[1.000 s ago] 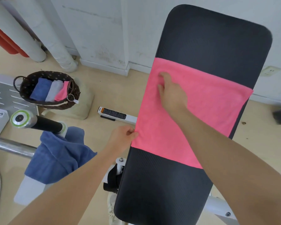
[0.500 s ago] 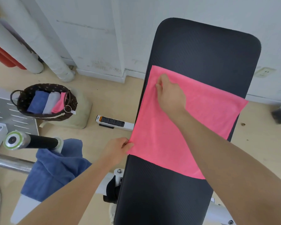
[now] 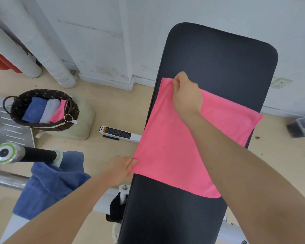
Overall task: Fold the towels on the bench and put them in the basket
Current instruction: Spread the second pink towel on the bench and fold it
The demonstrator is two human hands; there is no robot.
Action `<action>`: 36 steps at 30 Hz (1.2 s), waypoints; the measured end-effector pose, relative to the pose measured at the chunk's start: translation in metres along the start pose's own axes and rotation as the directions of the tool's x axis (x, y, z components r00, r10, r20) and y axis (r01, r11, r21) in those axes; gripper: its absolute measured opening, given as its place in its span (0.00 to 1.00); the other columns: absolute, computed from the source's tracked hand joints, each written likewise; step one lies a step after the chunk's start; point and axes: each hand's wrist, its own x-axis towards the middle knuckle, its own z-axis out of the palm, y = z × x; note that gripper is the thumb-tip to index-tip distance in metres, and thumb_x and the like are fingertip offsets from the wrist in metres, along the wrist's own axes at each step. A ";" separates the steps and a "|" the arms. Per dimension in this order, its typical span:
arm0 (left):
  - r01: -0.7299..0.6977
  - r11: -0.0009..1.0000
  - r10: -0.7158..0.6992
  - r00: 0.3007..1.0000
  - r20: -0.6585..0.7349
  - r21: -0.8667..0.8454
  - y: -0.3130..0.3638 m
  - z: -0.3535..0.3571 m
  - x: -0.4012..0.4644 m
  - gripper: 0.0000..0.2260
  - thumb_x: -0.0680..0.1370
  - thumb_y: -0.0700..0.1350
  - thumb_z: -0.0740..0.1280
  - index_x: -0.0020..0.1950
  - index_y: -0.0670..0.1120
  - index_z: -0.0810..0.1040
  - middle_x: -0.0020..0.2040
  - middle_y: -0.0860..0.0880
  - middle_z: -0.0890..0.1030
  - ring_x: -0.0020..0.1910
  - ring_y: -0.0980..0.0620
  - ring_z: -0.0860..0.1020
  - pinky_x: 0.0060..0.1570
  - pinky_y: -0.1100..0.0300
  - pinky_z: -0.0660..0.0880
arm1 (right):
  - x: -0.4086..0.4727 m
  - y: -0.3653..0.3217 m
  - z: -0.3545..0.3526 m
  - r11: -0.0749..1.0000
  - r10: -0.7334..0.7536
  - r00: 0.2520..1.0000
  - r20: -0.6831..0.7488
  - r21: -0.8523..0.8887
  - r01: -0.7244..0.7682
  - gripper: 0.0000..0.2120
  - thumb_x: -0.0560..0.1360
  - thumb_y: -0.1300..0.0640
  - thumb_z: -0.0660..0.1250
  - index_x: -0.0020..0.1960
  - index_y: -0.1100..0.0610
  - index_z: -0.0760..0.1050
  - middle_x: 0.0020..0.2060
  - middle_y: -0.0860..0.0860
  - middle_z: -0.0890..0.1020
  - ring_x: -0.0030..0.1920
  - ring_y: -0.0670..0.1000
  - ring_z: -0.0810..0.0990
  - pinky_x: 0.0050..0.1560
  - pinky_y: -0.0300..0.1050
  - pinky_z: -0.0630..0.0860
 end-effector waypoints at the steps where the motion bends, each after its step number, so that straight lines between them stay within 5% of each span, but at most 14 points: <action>1: 0.013 1.000 -0.013 1.000 0.004 -0.017 -0.004 0.000 0.000 0.19 0.82 0.52 0.51 0.37 0.47 0.72 0.32 0.54 0.74 0.32 0.54 0.73 0.39 0.62 0.71 | 0.003 0.001 -0.001 1.000 0.002 1.000 -0.014 0.000 -0.002 0.10 0.81 0.55 0.51 0.53 0.59 0.69 0.37 0.55 0.75 0.36 0.56 0.71 0.33 0.45 0.62; 5: 0.177 0.984 -0.178 0.984 -0.023 -0.025 -0.003 -0.007 -0.007 0.19 0.80 0.56 0.53 0.33 0.48 0.67 0.32 0.52 0.72 0.33 0.52 0.72 0.38 0.58 0.71 | -0.001 0.006 0.004 0.980 -0.145 0.985 0.092 0.153 0.130 0.15 0.81 0.60 0.52 0.65 0.57 0.68 0.50 0.58 0.79 0.49 0.58 0.76 0.44 0.46 0.68; 7: 0.213 0.976 -0.218 0.953 -0.211 -0.049 0.011 -0.014 -0.010 0.16 0.79 0.57 0.57 0.38 0.47 0.66 0.31 0.52 0.70 0.30 0.53 0.69 0.31 0.60 0.65 | -0.019 0.012 0.003 0.933 -0.257 0.963 0.083 0.283 0.225 0.21 0.79 0.63 0.53 0.72 0.60 0.61 0.63 0.59 0.74 0.62 0.56 0.72 0.61 0.46 0.66; 10: -0.206 0.973 0.227 0.756 -0.614 0.106 0.046 -0.033 -0.005 0.08 0.76 0.49 0.56 0.46 0.44 0.68 0.36 0.48 0.76 0.34 0.47 0.74 0.30 0.58 0.67 | -0.057 0.036 0.007 0.933 -0.329 0.944 0.000 0.154 0.325 0.24 0.78 0.60 0.50 0.73 0.62 0.59 0.71 0.58 0.65 0.72 0.57 0.61 0.74 0.49 0.54; 12: -0.346 0.863 0.504 0.556 -0.661 0.367 0.077 -0.042 0.013 0.14 0.72 0.44 0.56 0.56 0.43 0.70 0.51 0.42 0.80 0.49 0.44 0.75 0.44 0.51 0.73 | -0.077 0.056 0.013 0.938 -0.344 0.939 0.018 0.047 0.342 0.26 0.77 0.56 0.51 0.73 0.62 0.58 0.73 0.59 0.63 0.73 0.57 0.57 0.74 0.50 0.50; 13: -0.352 0.826 0.563 0.527 -0.636 0.440 0.092 -0.048 0.028 0.18 0.71 0.43 0.56 0.60 0.43 0.70 0.58 0.41 0.78 0.57 0.44 0.73 0.54 0.51 0.70 | -0.083 0.066 0.016 0.930 -0.367 0.929 0.052 -0.016 0.368 0.27 0.77 0.54 0.52 0.73 0.62 0.57 0.73 0.59 0.62 0.73 0.57 0.57 0.73 0.51 0.49; 17: -0.266 0.750 0.595 0.672 -0.441 0.606 0.135 -0.064 0.064 0.25 0.76 0.48 0.57 0.73 0.42 0.63 0.75 0.42 0.61 0.73 0.42 0.62 0.71 0.50 0.59 | -0.086 0.114 0.016 0.815 -0.450 0.868 0.211 -0.301 0.496 0.31 0.76 0.45 0.52 0.74 0.60 0.56 0.73 0.55 0.64 0.72 0.57 0.61 0.71 0.53 0.46; 19: -0.244 0.773 0.526 0.763 -0.375 0.586 0.136 -0.061 0.075 0.29 0.79 0.54 0.55 0.77 0.47 0.51 0.78 0.45 0.49 0.76 0.41 0.49 0.73 0.47 0.47 | -0.083 0.136 0.005 0.831 -0.375 0.899 0.228 -0.346 0.435 0.31 0.77 0.43 0.49 0.76 0.57 0.50 0.75 0.51 0.56 0.74 0.55 0.56 0.71 0.52 0.40; 22: -0.149 0.803 0.440 0.801 -0.406 0.577 0.146 -0.056 0.073 0.33 0.75 0.64 0.47 0.76 0.54 0.43 0.77 0.46 0.40 0.74 0.35 0.41 0.71 0.40 0.41 | -0.074 0.164 -0.016 0.874 -0.230 0.947 0.226 -0.380 0.303 0.30 0.76 0.40 0.41 0.74 0.50 0.38 0.74 0.45 0.42 0.76 0.53 0.45 0.70 0.50 0.29; 25: -0.079 0.825 0.341 0.860 -0.381 0.560 0.160 -0.055 0.072 0.36 0.74 0.67 0.52 0.75 0.57 0.38 0.76 0.46 0.33 0.73 0.33 0.36 0.71 0.36 0.41 | -0.059 0.182 -0.036 0.885 -0.143 0.964 0.226 -0.407 0.226 0.32 0.75 0.39 0.36 0.75 0.49 0.36 0.76 0.46 0.42 0.76 0.53 0.42 0.71 0.55 0.33; 28: -0.036 0.827 0.296 0.876 -0.381 0.562 0.168 -0.055 0.067 0.40 0.73 0.69 0.55 0.75 0.57 0.36 0.75 0.45 0.31 0.73 0.33 0.35 0.70 0.35 0.42 | -0.049 0.191 -0.055 0.930 -0.061 0.973 0.221 -0.341 0.136 0.30 0.78 0.40 0.42 0.77 0.49 0.40 0.76 0.48 0.41 0.76 0.53 0.39 0.73 0.56 0.40; 31: 0.008 0.849 0.244 0.881 -0.405 0.528 0.179 -0.047 0.063 0.42 0.73 0.67 0.57 0.75 0.53 0.36 0.75 0.43 0.32 0.73 0.35 0.35 0.71 0.40 0.38 | -0.054 0.193 -0.070 0.986 0.045 0.997 0.067 -0.166 -0.034 0.24 0.78 0.51 0.58 0.73 0.53 0.59 0.76 0.54 0.52 0.76 0.56 0.49 0.72 0.53 0.51; 34: -0.031 0.872 0.278 0.853 -0.441 0.489 0.200 -0.038 0.055 0.40 0.75 0.55 0.61 0.76 0.47 0.38 0.75 0.43 0.34 0.75 0.41 0.35 0.71 0.48 0.34 | -0.055 0.195 -0.079 0.977 0.180 0.984 -0.017 -0.113 -0.181 0.16 0.75 0.53 0.64 0.60 0.58 0.72 0.69 0.57 0.65 0.69 0.58 0.61 0.65 0.51 0.60; 36: -0.159 0.811 0.421 0.827 -0.372 0.564 0.211 -0.031 0.053 0.37 0.75 0.46 0.61 0.77 0.44 0.41 0.76 0.43 0.37 0.75 0.42 0.38 0.70 0.52 0.34 | -0.047 0.196 -0.085 0.976 0.138 0.990 -0.018 -0.170 -0.139 0.12 0.75 0.52 0.65 0.55 0.57 0.76 0.65 0.55 0.68 0.66 0.57 0.63 0.62 0.49 0.59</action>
